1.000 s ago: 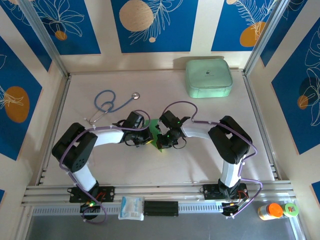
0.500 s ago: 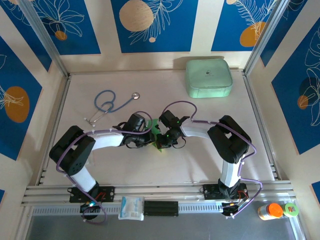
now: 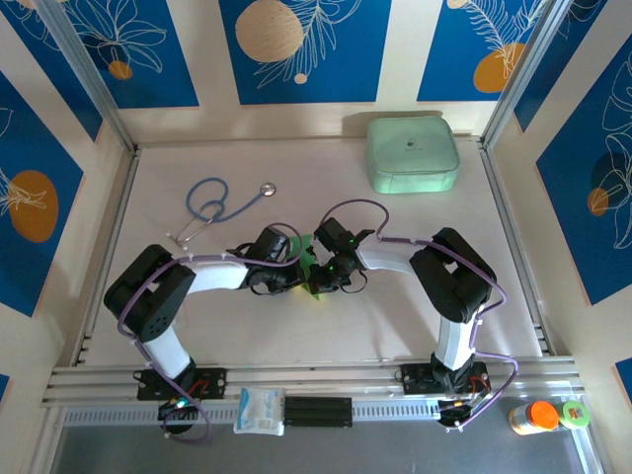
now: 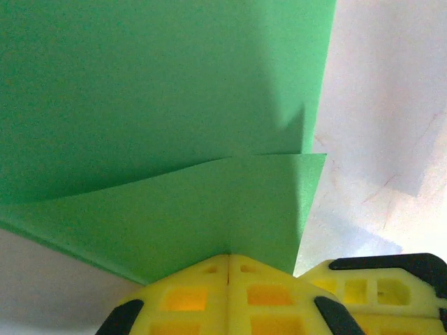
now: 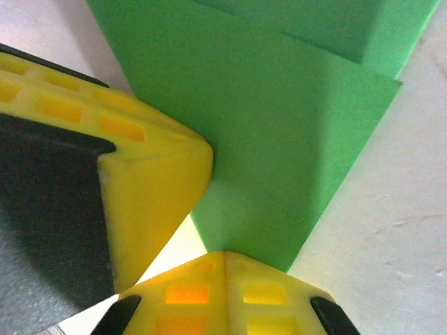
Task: Fold a paper plane with a square sheet of paper (pick it up from the middle)
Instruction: Third fold the triangle at the center of the table.
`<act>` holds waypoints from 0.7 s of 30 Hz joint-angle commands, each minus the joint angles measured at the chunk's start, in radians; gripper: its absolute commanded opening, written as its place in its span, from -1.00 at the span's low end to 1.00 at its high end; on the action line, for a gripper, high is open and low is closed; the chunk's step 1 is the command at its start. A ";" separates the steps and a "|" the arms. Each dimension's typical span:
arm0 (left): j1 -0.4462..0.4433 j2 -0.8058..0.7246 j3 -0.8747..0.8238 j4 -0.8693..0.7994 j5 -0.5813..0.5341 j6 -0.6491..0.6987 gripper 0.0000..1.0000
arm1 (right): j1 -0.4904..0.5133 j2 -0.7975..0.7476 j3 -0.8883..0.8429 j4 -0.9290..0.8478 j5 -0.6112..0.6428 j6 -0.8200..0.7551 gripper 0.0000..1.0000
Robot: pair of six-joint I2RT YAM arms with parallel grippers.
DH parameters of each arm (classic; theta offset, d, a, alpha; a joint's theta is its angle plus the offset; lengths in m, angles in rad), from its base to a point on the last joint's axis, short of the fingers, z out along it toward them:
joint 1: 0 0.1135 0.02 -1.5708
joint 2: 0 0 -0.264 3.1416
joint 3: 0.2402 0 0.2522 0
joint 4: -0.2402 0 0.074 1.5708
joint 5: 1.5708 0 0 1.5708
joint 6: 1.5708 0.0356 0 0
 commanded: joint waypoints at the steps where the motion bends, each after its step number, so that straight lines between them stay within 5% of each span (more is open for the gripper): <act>1: 0.021 0.002 -0.005 -0.107 -0.118 -0.017 -1.00 | 0.003 0.050 -0.059 -0.090 0.083 0.018 -1.00; 21: 0.181 -0.033 -0.026 -0.103 -0.124 0.048 -1.00 | -0.002 0.098 -0.102 -0.109 0.106 0.102 -1.00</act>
